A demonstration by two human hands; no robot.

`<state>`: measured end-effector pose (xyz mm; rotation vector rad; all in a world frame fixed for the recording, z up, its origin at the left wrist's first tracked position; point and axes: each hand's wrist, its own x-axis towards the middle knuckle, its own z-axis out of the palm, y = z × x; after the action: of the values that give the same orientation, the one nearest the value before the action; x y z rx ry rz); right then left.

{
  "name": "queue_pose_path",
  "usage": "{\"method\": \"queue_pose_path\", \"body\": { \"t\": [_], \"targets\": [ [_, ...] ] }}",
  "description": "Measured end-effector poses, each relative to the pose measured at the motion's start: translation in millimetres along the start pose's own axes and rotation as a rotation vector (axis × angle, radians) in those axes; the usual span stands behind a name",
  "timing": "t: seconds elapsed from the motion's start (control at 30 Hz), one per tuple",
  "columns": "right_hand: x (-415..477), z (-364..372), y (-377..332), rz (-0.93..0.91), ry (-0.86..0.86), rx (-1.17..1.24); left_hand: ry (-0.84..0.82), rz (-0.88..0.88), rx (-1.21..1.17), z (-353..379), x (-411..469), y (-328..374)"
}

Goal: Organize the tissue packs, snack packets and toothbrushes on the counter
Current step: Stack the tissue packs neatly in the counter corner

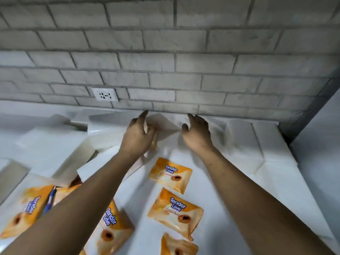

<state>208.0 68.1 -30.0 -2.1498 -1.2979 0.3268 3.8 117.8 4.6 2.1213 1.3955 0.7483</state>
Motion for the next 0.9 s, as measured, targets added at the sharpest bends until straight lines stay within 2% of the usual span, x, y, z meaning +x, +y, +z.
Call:
{"method": "queue_pose_path", "body": {
  "t": [0.17, 0.33, 0.4, 0.47, 0.53, 0.6, 0.77, 0.9],
  "targets": [
    [-0.3, 51.2, -72.1, -0.054, -0.066, 0.049, 0.082, -0.055, 0.080, -64.4, 12.3, -59.3],
    [2.2, 97.1, -118.3, 0.030, -0.098, 0.132, 0.122, -0.062, 0.145, -104.7, 29.2, -110.0],
    [1.6, 111.3, -133.0, 0.094, -0.048, 0.184, 0.115, -0.082, 0.149, -116.4, 41.7, -125.0],
    [-4.3, 122.3, -145.4, 0.134, 0.108, 0.255, 0.090, -0.098, 0.106, -125.0, 55.3, -135.0],
    [-11.0, 136.9, -155.3, 0.161, 0.300, 0.283, 0.035, -0.152, 0.009, -130.8, 71.3, -144.0],
    [-16.9, 152.4, -161.9, 0.188, 0.408, 0.327, -0.021, -0.191, -0.051, -133.8, 88.1, -148.8],
    [-32.6, 169.8, -174.3, 0.284, 0.470, 0.517, -0.229, -0.111, 0.086, -132.1, 122.3, -145.7],
    [-28.8, 176.0, -173.2, 0.406, 0.385, 0.671, -0.456, -0.117, -0.038, -127.6, 135.5, -139.4]
  ]
}}
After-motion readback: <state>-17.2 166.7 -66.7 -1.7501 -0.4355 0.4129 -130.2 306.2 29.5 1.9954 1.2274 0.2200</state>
